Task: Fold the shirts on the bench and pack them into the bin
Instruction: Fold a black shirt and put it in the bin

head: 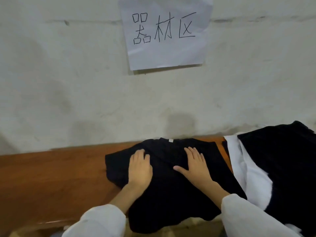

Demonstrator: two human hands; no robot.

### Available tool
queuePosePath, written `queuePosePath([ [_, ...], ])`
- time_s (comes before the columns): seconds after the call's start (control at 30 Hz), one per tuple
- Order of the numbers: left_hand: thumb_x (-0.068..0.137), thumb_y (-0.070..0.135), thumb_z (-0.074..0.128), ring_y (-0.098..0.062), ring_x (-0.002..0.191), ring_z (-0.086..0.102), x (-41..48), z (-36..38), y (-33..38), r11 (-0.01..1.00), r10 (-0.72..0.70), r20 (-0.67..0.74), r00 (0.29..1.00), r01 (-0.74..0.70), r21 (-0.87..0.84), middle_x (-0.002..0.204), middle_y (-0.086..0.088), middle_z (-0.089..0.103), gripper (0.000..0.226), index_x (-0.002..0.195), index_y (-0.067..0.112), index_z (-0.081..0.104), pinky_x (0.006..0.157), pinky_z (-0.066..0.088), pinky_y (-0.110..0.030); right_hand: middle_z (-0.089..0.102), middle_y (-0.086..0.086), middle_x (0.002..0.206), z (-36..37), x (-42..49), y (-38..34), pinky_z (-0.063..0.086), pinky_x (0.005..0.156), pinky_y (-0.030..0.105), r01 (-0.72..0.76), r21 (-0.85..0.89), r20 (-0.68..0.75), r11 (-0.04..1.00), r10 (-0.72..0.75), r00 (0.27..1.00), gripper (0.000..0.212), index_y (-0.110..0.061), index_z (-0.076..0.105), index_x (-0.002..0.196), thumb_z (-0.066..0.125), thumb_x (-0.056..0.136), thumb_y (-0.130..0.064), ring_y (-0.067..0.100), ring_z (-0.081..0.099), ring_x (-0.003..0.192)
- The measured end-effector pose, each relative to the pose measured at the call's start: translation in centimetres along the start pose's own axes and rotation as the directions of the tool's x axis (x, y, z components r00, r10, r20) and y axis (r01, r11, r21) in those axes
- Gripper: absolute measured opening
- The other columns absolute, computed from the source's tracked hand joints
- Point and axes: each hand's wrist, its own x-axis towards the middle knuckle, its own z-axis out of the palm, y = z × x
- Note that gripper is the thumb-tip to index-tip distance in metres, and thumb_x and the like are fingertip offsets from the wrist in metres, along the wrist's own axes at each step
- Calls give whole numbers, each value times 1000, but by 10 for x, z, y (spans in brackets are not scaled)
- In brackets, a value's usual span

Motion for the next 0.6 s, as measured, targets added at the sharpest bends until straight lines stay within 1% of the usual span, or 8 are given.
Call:
queuePosePath([
  [0.07, 94, 15, 45, -25, 135, 35, 8, 9, 7, 991, 125, 42, 991, -122, -57, 142, -9, 43, 42, 136, 11, 48, 114, 22, -36, 5, -1, 160, 13, 1, 4, -6, 118, 36, -13, -48, -29, 999, 12, 1000, 115, -16, 8, 152, -18, 64, -85, 15, -5, 147],
  [0.1, 95, 17, 41, -23, 138, 31, 15, 12, 6, 982, 173, 43, 984, -170, -83, 145, -6, 39, 45, 140, 15, 43, 115, 18, -34, 3, -2, 160, 19, 5, 3, -8, 118, 36, -30, -52, -54, 998, 28, 998, 114, -18, 7, 152, -25, 63, -82, 13, -7, 147],
  [0.23, 96, 25, 36, -20, 142, 19, 53, 13, 0, 962, 271, 106, 957, -274, 9, 155, -1, 23, 52, 147, 23, 29, 115, 11, -37, -2, -6, 160, 31, 14, -11, -10, 118, 38, -66, -27, -99, 997, 63, 993, 90, -33, 7, 151, -23, 76, -72, 12, -13, 145],
  [0.33, 92, 26, 38, -22, 139, 22, 90, 11, -11, 998, 57, 169, 984, -55, -19, 157, 1, 20, 59, 149, 28, 23, 112, 17, -41, -4, -6, 160, 35, 22, -21, -9, 118, 39, -88, -20, -119, 996, 85, 989, 83, -36, -3, 149, -22, 77, -71, 12, -14, 145],
  [0.4, 87, 21, 38, -26, 136, 26, 112, 7, -24, 971, -155, 296, 942, 201, -131, 148, -3, 37, 63, 148, 31, 24, 110, 18, -45, -3, -7, 159, 36, 25, -29, -10, 118, 38, -120, 21, -156, 993, 121, 980, 87, -31, -7, 150, -25, 75, -72, 11, -13, 145],
  [0.47, 85, 21, 35, -29, 135, 29, 123, 5, -38, 916, -268, 401, 876, 361, -176, 136, -8, 50, 66, 148, 34, 22, 111, 18, -46, -2, -7, 159, 38, 30, -34, -10, 118, 37, -162, 37, -168, 986, 166, 972, 95, -25, -7, 151, -30, 72, -72, 12, -11, 146],
  [0.53, 86, 22, 35, -28, 133, 35, 120, 4, -50, 890, -349, 365, 863, 427, -161, 130, -9, 55, 66, 149, 31, 20, 113, 15, -47, -5, -4, 160, 38, 35, -39, -10, 118, 38, -190, 2, -155, 982, 188, 970, 100, -22, -5, 151, -35, 68, -70, 14, -13, 146],
  [0.6, 89, 25, 36, -24, 131, 39, 107, 8, -57, 907, -361, 206, 909, 394, -146, 130, -7, 56, 61, 149, 24, 25, 117, 10, -47, -7, -2, 160, 38, 38, -40, -12, 116, 39, -203, -54, -126, 978, 195, 973, 98, -22, -3, 151, -31, 70, -70, 16, -14, 146],
])
